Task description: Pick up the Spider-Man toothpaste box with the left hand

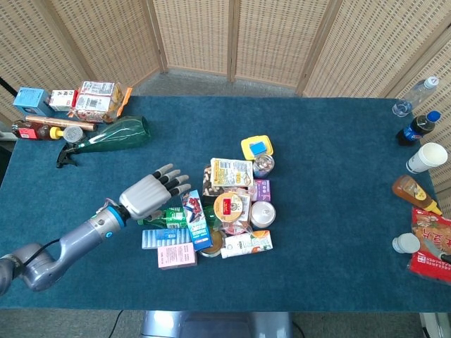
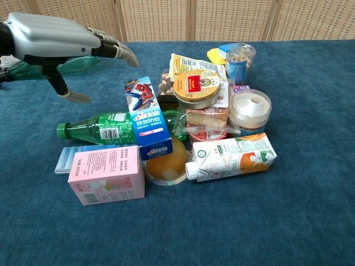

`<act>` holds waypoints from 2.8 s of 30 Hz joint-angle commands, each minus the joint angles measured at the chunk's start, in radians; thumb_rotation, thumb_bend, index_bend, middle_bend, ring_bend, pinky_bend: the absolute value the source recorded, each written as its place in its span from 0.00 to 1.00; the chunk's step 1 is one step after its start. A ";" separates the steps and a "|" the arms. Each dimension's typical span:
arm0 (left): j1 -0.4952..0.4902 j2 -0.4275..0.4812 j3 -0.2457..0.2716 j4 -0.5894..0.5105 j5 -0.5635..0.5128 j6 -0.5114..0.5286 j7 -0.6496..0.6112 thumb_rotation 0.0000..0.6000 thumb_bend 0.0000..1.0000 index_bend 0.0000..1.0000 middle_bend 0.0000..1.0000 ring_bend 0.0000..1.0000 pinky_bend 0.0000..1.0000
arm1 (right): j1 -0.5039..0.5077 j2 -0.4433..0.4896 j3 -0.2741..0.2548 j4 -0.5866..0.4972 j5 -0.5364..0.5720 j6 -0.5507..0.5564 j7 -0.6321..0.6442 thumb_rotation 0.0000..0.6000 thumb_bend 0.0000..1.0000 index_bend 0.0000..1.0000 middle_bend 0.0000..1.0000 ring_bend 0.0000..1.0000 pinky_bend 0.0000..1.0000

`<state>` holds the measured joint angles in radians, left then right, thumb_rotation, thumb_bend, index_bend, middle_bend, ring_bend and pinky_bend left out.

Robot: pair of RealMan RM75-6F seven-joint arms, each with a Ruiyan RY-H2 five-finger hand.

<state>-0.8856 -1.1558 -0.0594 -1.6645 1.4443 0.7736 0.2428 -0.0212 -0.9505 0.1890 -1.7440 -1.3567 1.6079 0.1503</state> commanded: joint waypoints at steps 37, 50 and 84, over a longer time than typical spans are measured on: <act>-0.031 -0.148 -0.043 0.111 -0.031 0.059 -0.103 1.00 0.32 0.72 0.80 0.75 0.28 | -0.027 -0.004 0.008 0.012 0.004 0.023 0.035 0.89 0.11 0.00 0.08 0.00 0.00; 0.061 -0.029 -0.157 0.044 -0.026 0.282 -0.344 1.00 0.31 0.68 0.77 0.73 0.26 | 0.005 -0.035 0.012 0.032 -0.007 -0.011 0.039 0.88 0.12 0.00 0.07 0.00 0.00; 0.096 -0.005 -0.283 0.038 0.002 0.461 -0.524 1.00 0.30 0.67 0.76 0.72 0.26 | 0.022 -0.043 0.018 0.028 -0.002 -0.024 0.019 0.88 0.12 0.00 0.08 0.00 0.00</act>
<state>-0.7890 -1.1604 -0.3426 -1.6265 1.4460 1.2344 -0.2809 0.0008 -0.9936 0.2069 -1.7161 -1.3584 1.5840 0.1694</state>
